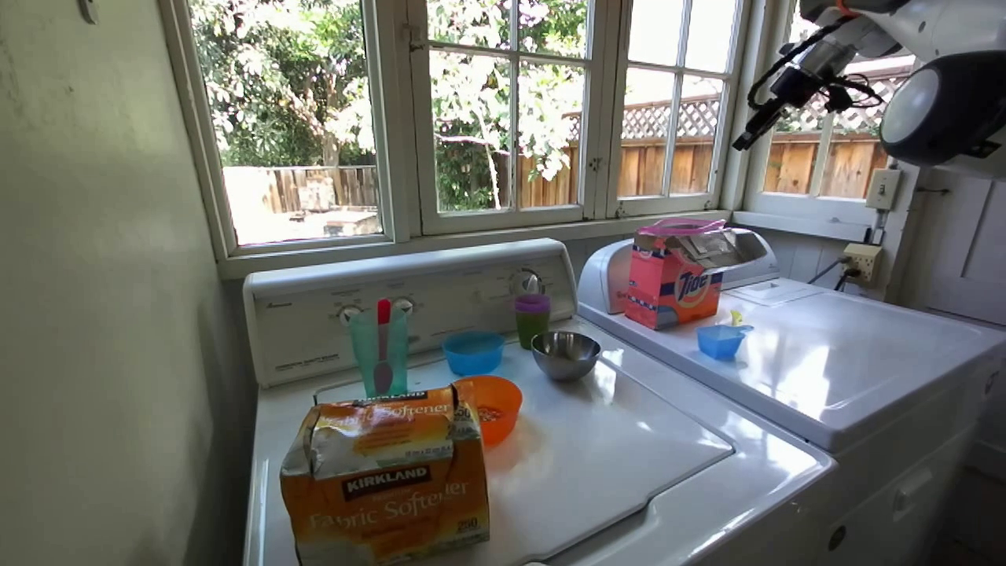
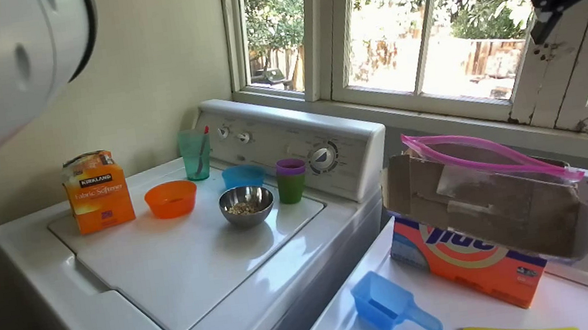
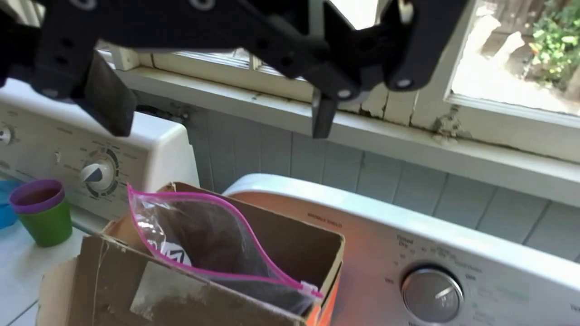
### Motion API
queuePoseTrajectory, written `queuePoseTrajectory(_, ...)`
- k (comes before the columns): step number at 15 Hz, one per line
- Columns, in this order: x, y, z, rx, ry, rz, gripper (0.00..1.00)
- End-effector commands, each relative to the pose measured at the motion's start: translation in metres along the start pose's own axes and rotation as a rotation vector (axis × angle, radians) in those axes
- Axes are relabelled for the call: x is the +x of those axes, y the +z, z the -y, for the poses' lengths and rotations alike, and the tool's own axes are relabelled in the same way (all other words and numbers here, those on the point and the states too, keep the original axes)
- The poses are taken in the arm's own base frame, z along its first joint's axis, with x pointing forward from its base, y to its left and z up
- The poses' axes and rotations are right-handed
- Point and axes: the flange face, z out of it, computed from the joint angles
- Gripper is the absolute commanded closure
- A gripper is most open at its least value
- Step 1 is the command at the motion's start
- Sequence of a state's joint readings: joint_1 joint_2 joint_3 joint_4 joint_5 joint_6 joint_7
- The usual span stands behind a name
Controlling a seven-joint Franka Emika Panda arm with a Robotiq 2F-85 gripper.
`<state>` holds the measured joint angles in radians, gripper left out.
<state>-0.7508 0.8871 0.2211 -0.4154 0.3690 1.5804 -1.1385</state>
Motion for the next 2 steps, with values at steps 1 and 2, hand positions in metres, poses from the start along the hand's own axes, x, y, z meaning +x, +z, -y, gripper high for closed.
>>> queuePoseTrajectory(1, 0.0043, -0.0022, 0.0024, 0.005, -0.028, -0.015, 0.0)
queuePoseTrajectory(2, 0.0059, -0.0028, 0.0033, 0.008, -0.044, -0.023, 0.0)
